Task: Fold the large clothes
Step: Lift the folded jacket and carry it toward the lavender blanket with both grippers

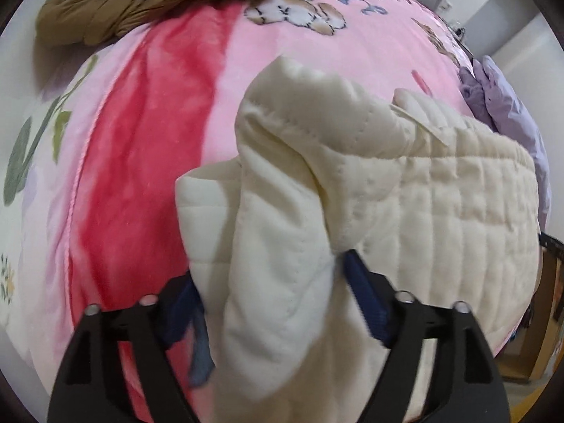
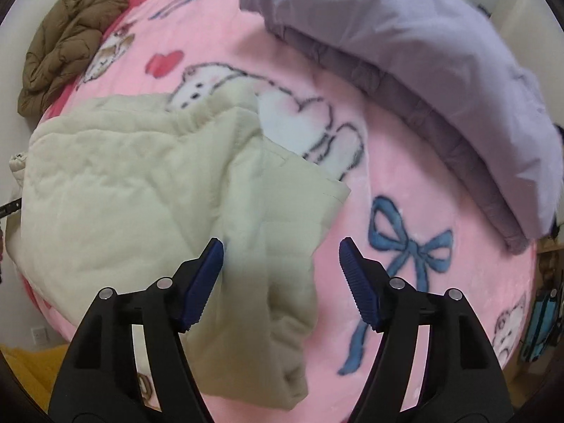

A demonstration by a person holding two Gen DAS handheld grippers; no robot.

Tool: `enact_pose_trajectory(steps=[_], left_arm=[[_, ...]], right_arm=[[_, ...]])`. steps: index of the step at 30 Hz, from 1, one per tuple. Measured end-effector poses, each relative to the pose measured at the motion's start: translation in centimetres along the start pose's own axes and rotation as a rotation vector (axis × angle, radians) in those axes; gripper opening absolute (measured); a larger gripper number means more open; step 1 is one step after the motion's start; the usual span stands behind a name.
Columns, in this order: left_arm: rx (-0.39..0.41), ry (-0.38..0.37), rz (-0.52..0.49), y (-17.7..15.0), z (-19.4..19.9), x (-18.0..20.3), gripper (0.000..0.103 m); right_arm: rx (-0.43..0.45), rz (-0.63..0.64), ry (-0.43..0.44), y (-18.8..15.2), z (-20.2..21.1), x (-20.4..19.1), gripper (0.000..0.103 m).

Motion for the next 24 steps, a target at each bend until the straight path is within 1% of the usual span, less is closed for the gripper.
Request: enact_pose_trajectory(steps=[2,3,5,6,7,9,10,12,13,15,17,19,21,23,24], left_arm=[[-0.027,-0.027,0.005,0.2,-0.9,-0.5,0.089],[-0.041,-0.039,0.016,0.3,-1.3,-0.7,0.090],[-0.081,-0.092,0.043,0.5,-1.9,-1.3,0.092],[-0.092,-0.112,0.055,0.6,-2.1,-1.6,0.094],[-0.102,-0.128,0.062,0.3,-2.1,-1.9,0.096],[-0.126,-0.163,0.050,0.2,-2.3,-2.5,0.098],[-0.137,-0.176,0.037,0.0,-2.3,-2.6,0.098],[-0.150,-0.190,0.043,-0.3,-2.6,-2.7,0.098],[-0.166,-0.200,0.052,-0.3,-3.0,-2.8,0.098],[-0.184,-0.213,0.046,-0.5,-3.0,-3.1,0.098],[-0.197,-0.227,0.045,-0.5,-3.1,-3.3,0.098],[-0.204,-0.242,0.053,-0.6,-3.1,-3.4,0.098],[-0.218,-0.270,0.073,-0.5,-3.3,-3.2,0.098],[-0.224,-0.302,0.091,-0.3,-3.8,-2.7,0.098],[-0.222,-0.292,0.096,-0.2,-4.2,-2.4,0.098]], right_arm=[[-0.054,-0.016,0.062,0.3,-1.5,0.6,0.072],[-0.076,-0.032,0.096,0.4,-2.3,0.9,0.073],[-0.105,-0.070,0.158,0.6,-3.6,1.3,0.079],[-0.120,-0.092,0.186,0.6,-4.3,1.4,0.084],[-0.158,-0.119,0.227,0.4,-5.2,1.5,0.088],[-0.228,-0.162,0.266,-0.3,-7.0,1.9,0.091],[-0.246,-0.175,0.288,-0.7,-7.4,1.8,0.092],[-0.272,-0.198,0.337,-1.2,-7.9,1.5,0.092],[-0.271,-0.196,0.382,-1.3,-7.9,0.8,0.093],[-0.269,-0.160,0.435,-1.2,-7.7,-0.9,0.096],[-0.279,-0.100,0.430,-0.9,-7.9,-2.8,0.096],[-0.290,-0.107,0.419,-0.7,-8.3,-3.2,0.096],[-0.287,-0.144,0.411,-0.7,-8.6,-3.1,0.094],[-0.280,-0.120,0.367,-0.7,-8.3,-3.6,0.084],[-0.261,-0.092,0.348,-0.7,-7.8,-4.1,0.068]])
Point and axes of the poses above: each gripper's, at about its wrist camera, not at the fingertips, and z roughly against the way its jaws point, x to its right, y to its top, the point moved 4 cm from there along -z, roughly the way its jaws point, and after that the axes turned 10 degrees about -y, right-handed, at the moved point
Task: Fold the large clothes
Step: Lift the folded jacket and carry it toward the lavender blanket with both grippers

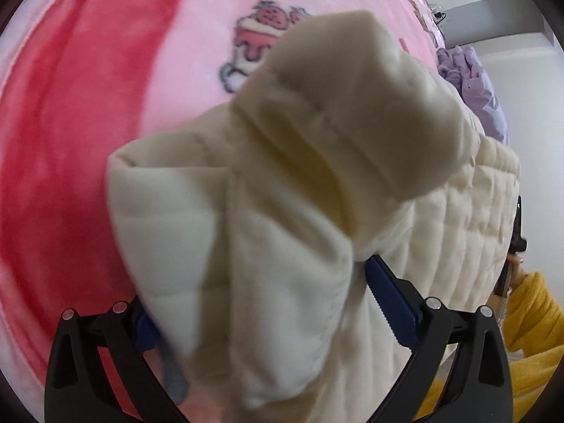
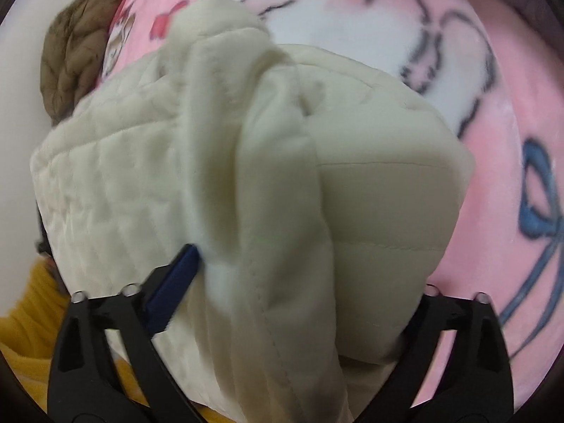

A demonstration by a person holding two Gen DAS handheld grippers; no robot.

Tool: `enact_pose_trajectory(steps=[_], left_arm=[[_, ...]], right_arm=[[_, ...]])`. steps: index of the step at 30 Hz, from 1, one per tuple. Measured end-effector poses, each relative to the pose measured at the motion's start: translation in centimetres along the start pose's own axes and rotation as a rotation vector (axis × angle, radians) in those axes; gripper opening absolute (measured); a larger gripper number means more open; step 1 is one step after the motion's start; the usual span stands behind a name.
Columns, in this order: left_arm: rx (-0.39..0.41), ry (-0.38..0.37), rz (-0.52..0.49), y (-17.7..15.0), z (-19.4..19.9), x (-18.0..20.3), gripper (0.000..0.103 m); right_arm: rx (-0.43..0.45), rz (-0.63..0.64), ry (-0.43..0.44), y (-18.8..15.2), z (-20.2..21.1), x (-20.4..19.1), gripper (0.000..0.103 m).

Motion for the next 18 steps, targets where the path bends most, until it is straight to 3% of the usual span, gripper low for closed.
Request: enact_pose_trajectory(steps=[1,3,4,5,8,10,13,15,18], left_arm=[[-0.002,0.016,-0.004,0.0,-0.2,0.1,0.095],[0.016,0.034,-0.031,0.0,-0.3,0.8,0.081],[0.029,0.045,-0.020,-0.2,-0.1,1.1,0.067],[0.046,0.056,-0.007,-0.2,0.2,1.4,0.052],[0.095,0.138,0.056,-0.5,1.1,2.8,0.030],[0.138,0.170,0.093,-0.6,2.2,4.0,0.024],[0.246,0.110,0.179,-0.9,5.5,5.6,0.023],[0.292,0.109,0.149,-1.3,7.9,7.4,0.021],[0.329,0.167,0.053,-1.3,9.9,10.5,0.020]], right_arm=[[0.014,0.019,-0.016,-0.1,0.3,-0.6,0.054],[0.027,0.044,-0.056,-0.2,1.0,-1.6,0.039],[0.041,0.060,-0.082,-0.4,1.6,-2.3,0.032],[0.051,0.072,-0.100,-0.3,2.0,-2.7,0.029],[0.097,0.108,-0.160,-0.2,3.8,-4.6,0.022],[0.115,0.093,-0.168,-0.4,5.2,-4.9,0.019],[0.136,0.066,-0.159,-0.3,7.8,-4.8,0.017],[0.169,0.048,-0.143,-1.0,10.5,-5.1,0.015],[0.213,0.033,-0.120,-2.1,13.3,-6.0,0.014]])
Point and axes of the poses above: each gripper's, at about its wrist camera, not at the fingertips, and z roughly against the way its jaws point, x to its right, y to its top, the point moved 4 cm from there along -z, roughly the way its jaws point, and after that the axes turned 10 degrees about -y, right-handed, at the moved point
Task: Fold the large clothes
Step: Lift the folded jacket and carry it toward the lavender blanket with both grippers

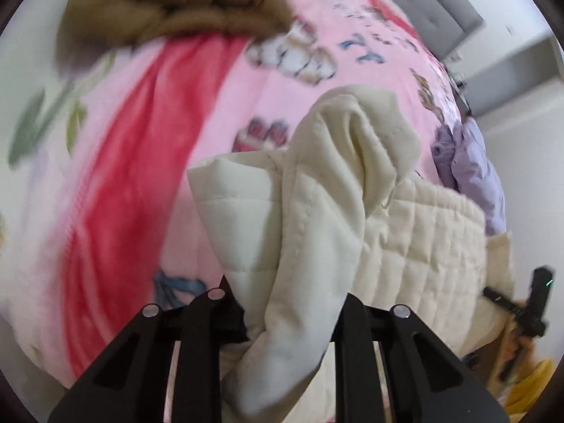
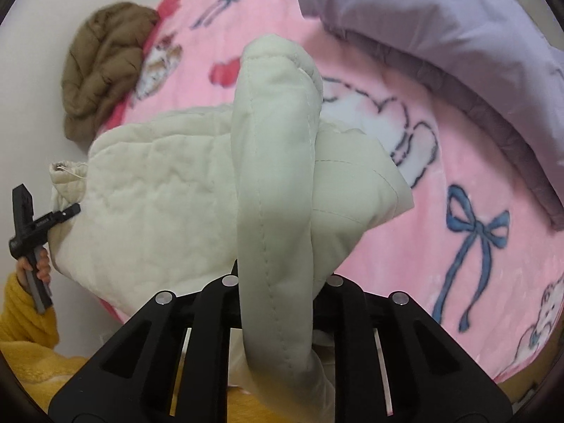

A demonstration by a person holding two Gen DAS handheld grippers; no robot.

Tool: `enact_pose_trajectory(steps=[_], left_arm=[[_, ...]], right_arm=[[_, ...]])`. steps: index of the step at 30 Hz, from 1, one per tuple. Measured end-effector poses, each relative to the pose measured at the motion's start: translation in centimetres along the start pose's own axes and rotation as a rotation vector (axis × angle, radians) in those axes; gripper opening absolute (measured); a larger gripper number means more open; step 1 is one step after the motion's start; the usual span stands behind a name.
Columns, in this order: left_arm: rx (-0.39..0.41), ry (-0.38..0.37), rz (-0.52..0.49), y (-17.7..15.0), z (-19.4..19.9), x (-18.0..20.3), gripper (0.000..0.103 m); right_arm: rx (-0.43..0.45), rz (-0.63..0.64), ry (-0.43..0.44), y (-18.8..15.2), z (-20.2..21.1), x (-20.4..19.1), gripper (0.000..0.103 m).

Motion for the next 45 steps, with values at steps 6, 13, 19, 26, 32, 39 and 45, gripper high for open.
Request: enact_pose_trajectory(steps=[6,13,19,26,32,39,45], left_arm=[[0.063,-0.033,-0.009,1.2,3.3,0.6,0.020],[0.169,-0.060,-0.172,4.9,7.5,7.4,0.019],[0.233,-0.183,-0.313,8.7,7.6,16.1,0.019],[0.255,-0.244,-0.433,11.8,3.8,28.2,0.019],[0.245,-0.251,-0.473,16.1,-2.8,40.1,0.019],[0.188,-0.230,-0.541,20.5,-11.9,51.7,0.020],[0.149,-0.152,-0.635,23.4,-20.4,57.5,0.020]], right_arm=[[0.071,-0.028,0.003,-1.0,3.0,-1.1,0.014],[0.234,-0.079,-0.031,-2.0,11.2,-3.4,0.014],[0.378,-0.168,-0.070,-1.8,17.6,1.1,0.014],[0.471,-0.225,-0.123,-0.5,22.5,9.8,0.014],[0.522,-0.251,-0.148,3.2,24.3,19.3,0.014],[0.535,-0.335,-0.155,8.5,22.9,31.1,0.014],[0.483,-0.385,-0.156,12.5,19.2,36.5,0.015]])
Point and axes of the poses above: each gripper's, at about its wrist camera, not at the fingertips, and z roughly against the way its jaws point, x to its right, y to its top, the point moved 4 cm from there along -z, roughly the way its jaws point, and after that the axes turned 10 degrees about -y, right-handed, at the moved point
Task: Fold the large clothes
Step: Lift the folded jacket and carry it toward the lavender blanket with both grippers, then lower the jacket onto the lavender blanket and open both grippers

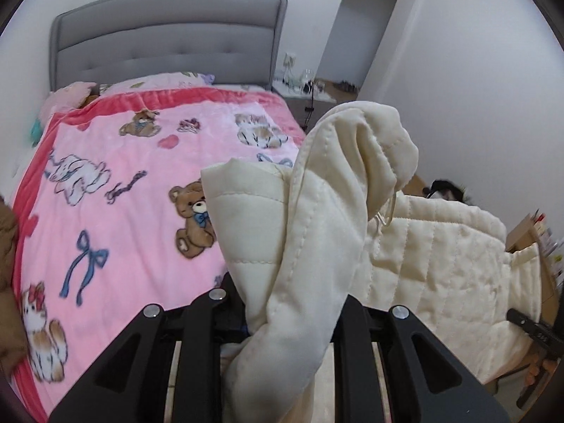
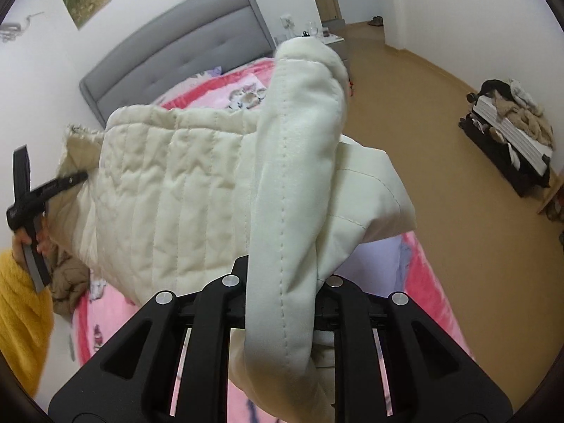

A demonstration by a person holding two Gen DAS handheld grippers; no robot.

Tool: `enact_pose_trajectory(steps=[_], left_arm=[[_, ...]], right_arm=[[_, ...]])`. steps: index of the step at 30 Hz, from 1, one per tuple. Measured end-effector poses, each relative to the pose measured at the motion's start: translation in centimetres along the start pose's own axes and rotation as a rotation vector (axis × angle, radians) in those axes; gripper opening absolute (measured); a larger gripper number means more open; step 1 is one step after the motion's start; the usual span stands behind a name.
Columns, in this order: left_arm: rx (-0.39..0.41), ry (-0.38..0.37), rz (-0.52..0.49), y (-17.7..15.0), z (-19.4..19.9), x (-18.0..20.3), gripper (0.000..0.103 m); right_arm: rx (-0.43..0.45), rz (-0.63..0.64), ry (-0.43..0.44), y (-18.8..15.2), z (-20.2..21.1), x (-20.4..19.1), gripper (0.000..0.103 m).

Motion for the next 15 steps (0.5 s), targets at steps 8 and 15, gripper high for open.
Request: enact_pose_trajectory(steps=[8,15], left_arm=[[-0.118,0.095,0.051,0.1,-8.7,-2.4,0.022],[-0.203,0.132,0.079,-2.4,-13.0,-5.9,0.040]], right_arm=[[-0.135,-0.193,0.048,1.2,-7.8,4.2,0.017],[-0.242,-0.225,-0.033,-0.9,-13.0,4.8,0.037]])
Point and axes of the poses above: each gripper's, at about its wrist camera, not at the fingertips, and z roughly against the way its jaws point, x to its right, y to its top, the point moved 4 cm from there along -z, roughly the way its jaws point, and after that the axes turned 10 degrees about -y, right-handed, at the moved point
